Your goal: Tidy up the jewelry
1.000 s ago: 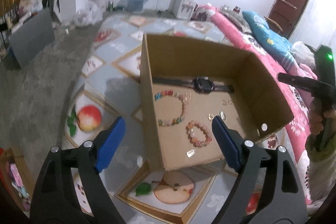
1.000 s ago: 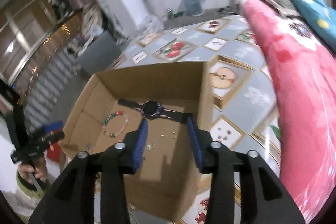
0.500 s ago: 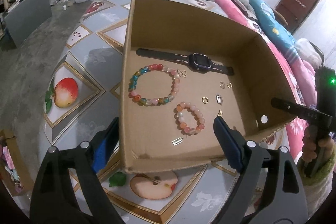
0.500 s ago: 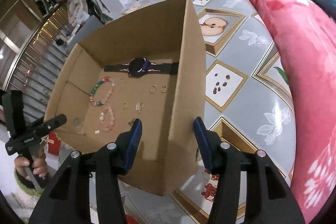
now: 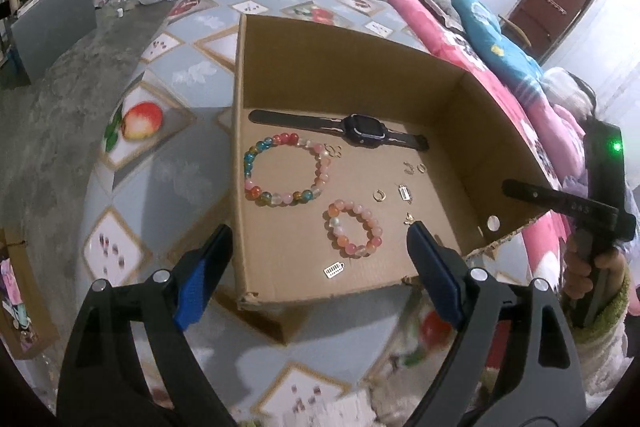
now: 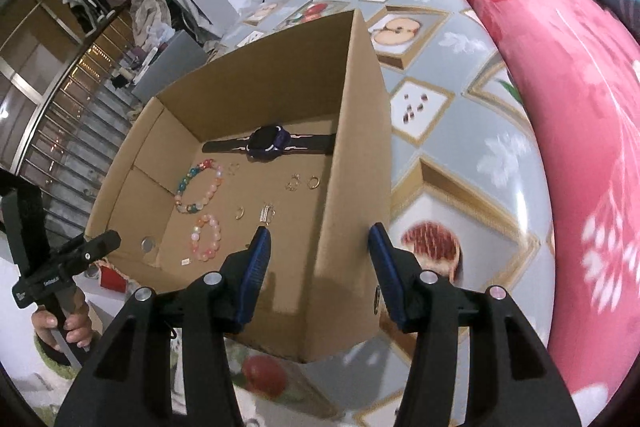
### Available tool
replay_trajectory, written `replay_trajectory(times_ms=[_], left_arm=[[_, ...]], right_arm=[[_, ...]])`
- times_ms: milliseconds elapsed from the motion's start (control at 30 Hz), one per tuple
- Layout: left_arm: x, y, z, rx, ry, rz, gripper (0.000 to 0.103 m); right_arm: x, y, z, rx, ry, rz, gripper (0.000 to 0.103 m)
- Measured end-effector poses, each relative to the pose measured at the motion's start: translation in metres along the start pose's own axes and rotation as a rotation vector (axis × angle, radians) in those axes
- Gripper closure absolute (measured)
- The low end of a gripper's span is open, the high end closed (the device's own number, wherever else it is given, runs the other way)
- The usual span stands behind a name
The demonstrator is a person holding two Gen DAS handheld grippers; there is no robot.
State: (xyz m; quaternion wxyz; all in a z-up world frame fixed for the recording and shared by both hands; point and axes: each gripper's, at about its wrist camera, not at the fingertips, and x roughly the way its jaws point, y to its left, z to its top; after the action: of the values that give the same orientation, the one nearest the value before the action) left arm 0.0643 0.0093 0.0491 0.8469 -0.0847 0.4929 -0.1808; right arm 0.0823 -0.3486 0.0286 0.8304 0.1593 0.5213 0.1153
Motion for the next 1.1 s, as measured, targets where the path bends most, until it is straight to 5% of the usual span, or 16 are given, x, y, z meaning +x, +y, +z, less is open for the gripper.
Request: replay_trajectory(times_ms=[233,467,633,900,1100], left_arm=[[-0.005,-0.004,-0.035,0.027,0.004,-0.002,0.019],[-0.033,-0.017,-0.055,0.082,-0.162,0.077,0.018],[-0.066,-0.03,-0.067,0.103,-0.272,0.164,0.012],[-0.071,-0.051,-0.085,0.058,-0.246,0.267,0.01],[-0.062,-0.063,-0.091,0.054,-0.228,0.337,0.01]], right_arm=[[-0.001,-0.006,-0.031,0.011,-0.013,-0.003,0.052],[-0.034,-0.007,-0.056,0.053,-0.167,-0.069,0.05],[-0.07,0.008,-0.083,0.008,-0.291,-0.168,0.035],[-0.081,0.054,-0.123,-0.105,-0.347,-0.207,0.012],[-0.055,0.083,-0.132,-0.166,-0.303,-0.276,0.007]])
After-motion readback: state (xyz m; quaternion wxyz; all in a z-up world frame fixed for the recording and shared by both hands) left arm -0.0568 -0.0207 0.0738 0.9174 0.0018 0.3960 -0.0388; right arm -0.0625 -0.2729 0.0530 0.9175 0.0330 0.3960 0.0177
